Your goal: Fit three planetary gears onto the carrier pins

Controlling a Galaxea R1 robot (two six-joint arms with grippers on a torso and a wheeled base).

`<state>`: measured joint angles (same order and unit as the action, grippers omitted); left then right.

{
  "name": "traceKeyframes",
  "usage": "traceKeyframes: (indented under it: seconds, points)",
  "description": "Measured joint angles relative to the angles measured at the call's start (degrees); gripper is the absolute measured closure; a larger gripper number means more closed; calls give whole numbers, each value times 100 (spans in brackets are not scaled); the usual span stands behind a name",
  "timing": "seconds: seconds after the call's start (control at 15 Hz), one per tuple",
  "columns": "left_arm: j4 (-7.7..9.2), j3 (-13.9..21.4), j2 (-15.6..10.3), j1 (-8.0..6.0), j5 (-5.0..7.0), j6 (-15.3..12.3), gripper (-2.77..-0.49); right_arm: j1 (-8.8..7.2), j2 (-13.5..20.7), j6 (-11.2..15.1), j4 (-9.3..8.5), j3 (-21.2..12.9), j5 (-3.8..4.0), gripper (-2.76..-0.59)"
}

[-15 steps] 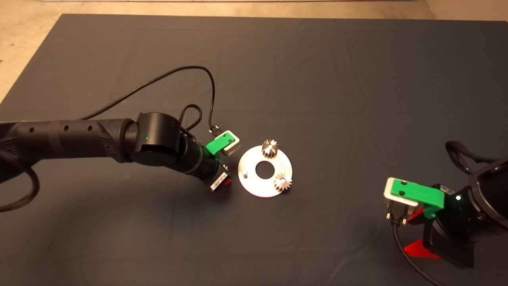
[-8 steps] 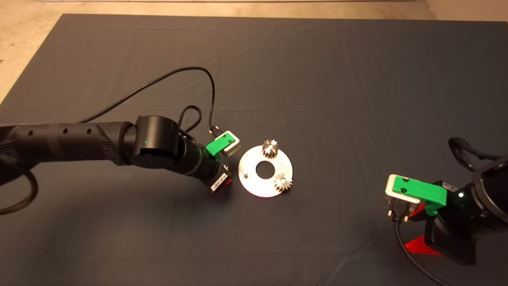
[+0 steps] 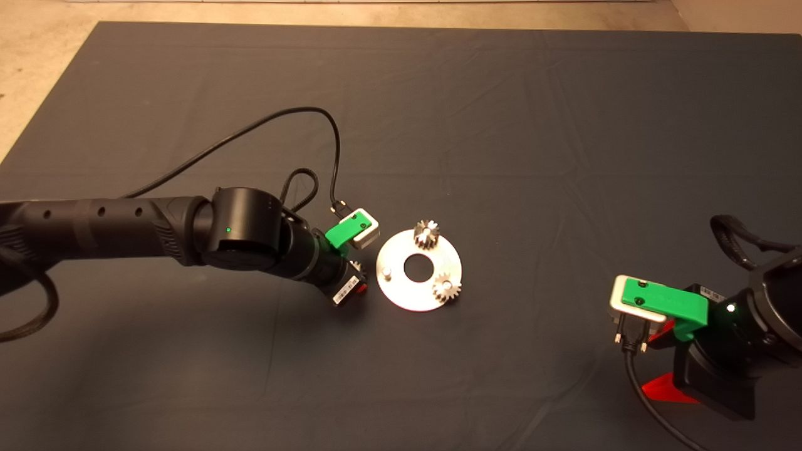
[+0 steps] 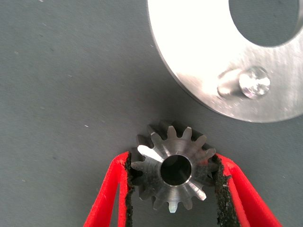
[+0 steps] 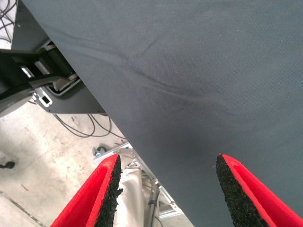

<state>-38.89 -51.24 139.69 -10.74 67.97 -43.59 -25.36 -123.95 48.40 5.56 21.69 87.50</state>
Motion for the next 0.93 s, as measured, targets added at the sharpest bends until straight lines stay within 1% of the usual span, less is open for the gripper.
traceKeyframes:
  seconds: [0.07, 0.13, 0.27, 0.33, 0.47, 0.6, 0.67, 0.73, 0.8, 0.93]
  points:
    - [2, 85, -2, 11, 95, -1, -84, -11, 2, -23, 0, 0, 1, -147]
    - [36, 208, 2, 10, 232, -1, -79, -43, 30, -61, 0, -5, -5, -147]
    - [48, 301, -4, 0, 577, -1, -76, -116, 124, -121, 0, -13, 1, -147]
    - [50, 301, -19, -23, 676, -1, -75, -116, 141, -124, 0, -22, 9, -147]
    - [48, 301, -35, -72, 770, 0, -75, -116, 144, -146, -2, -24, 12, -147]
    - [52, 302, -35, -78, 909, 0, -75, -116, 146, -164, 0, -33, 15, -147]
    - [57, 302, -30, -127, 962, 2, -75, -116, 147, -165, -2, -33, 15, -147]
    - [72, 302, -32, -225, 1008, 0, -75, -116, 160, -165, -2, -33, 13, -147]
    - [96, 302, -32, -379, 1052, 0, -75, -116, 160, -165, -1, -33, 20, -147]
    - [235, 302, -4, -705, 1124, 0, -74, -116, 159, -165, -2, -37, 15, -147]
